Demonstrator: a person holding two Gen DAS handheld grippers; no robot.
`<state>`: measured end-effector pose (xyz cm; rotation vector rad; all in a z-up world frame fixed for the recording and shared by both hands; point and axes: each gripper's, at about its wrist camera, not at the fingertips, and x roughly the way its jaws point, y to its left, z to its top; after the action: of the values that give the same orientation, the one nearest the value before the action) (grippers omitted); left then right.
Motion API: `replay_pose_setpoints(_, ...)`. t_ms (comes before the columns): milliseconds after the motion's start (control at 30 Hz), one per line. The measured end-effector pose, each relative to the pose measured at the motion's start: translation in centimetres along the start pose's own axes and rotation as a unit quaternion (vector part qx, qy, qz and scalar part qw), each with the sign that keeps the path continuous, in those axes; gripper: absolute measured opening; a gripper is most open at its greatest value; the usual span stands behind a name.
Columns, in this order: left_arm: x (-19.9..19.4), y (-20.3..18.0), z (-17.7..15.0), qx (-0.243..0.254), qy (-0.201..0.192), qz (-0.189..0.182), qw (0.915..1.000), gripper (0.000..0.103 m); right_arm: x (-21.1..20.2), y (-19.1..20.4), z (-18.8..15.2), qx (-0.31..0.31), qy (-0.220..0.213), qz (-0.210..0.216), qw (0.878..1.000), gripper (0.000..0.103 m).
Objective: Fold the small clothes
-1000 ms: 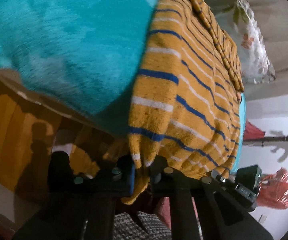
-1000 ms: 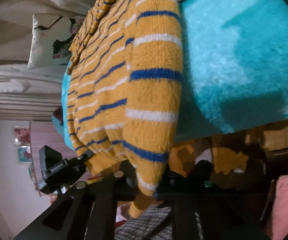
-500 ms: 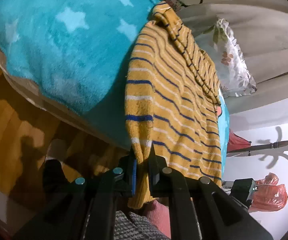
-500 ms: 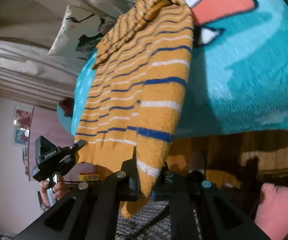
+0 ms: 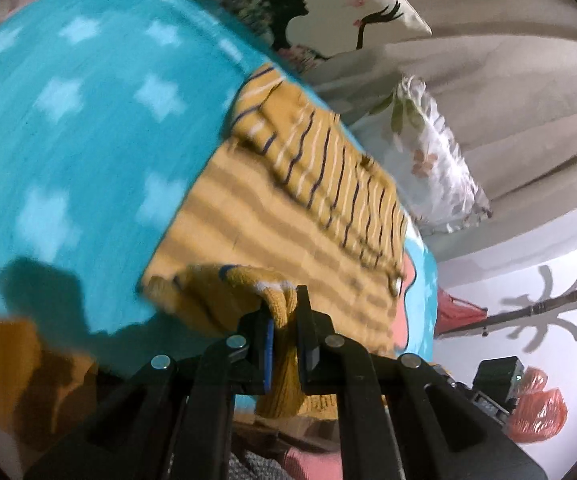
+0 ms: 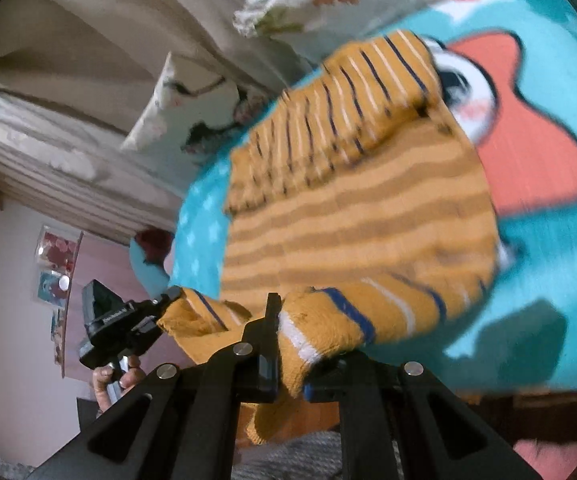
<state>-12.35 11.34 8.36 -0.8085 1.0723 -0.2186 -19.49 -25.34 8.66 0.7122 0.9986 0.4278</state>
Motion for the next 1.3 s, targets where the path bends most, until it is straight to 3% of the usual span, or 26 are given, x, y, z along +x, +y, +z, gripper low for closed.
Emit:
replay_pose_setpoints(200, 4.6, -2.1, 8.5, 0.023, 0.004, -0.001, 0.9997, 0.008, 3.4, 1.2, 9.3, 0.007, -0.024, -0.021, 0.999, 0.009)
replay_pose_setpoints(467, 12.3, -3.4, 16.3, 0.042, 0.048, 0.010, 0.9979, 0.008, 8.0, -3.5, 17.3, 0.111, -0.055, -0.044, 0.991, 0.009)
replay_pose_setpoints(700, 17.1, -3.4, 20.1, 0.041, 0.073, 0.019, 0.9963, 0.008, 10.8, -5.7, 20.8, 0.146, -0.057, -0.068, 0.985, 0.009)
replay_pose_setpoints(967, 19.9, -3.0, 22.2, 0.021, 0.090, 0.024, 0.9954, 0.009, 12.7, -7.6, 23.4, 0.178, -0.061, -0.076, 0.979, 0.012)
replay_pose_setpoints(1100, 20.5, -2.6, 22.9, 0.004, 0.096, 0.019, 0.9952, 0.017, 13.3, -9.4, 23.9, 0.226, -0.069, -0.044, 0.971, 0.017)
replay_pose_setpoints(1300, 20.0, -1.8, 23.4, -0.020, 0.102, -0.013, 0.9945, 0.033, 13.3, -12.5, 23.8, 0.313, -0.095, 0.019, 0.945, 0.024)
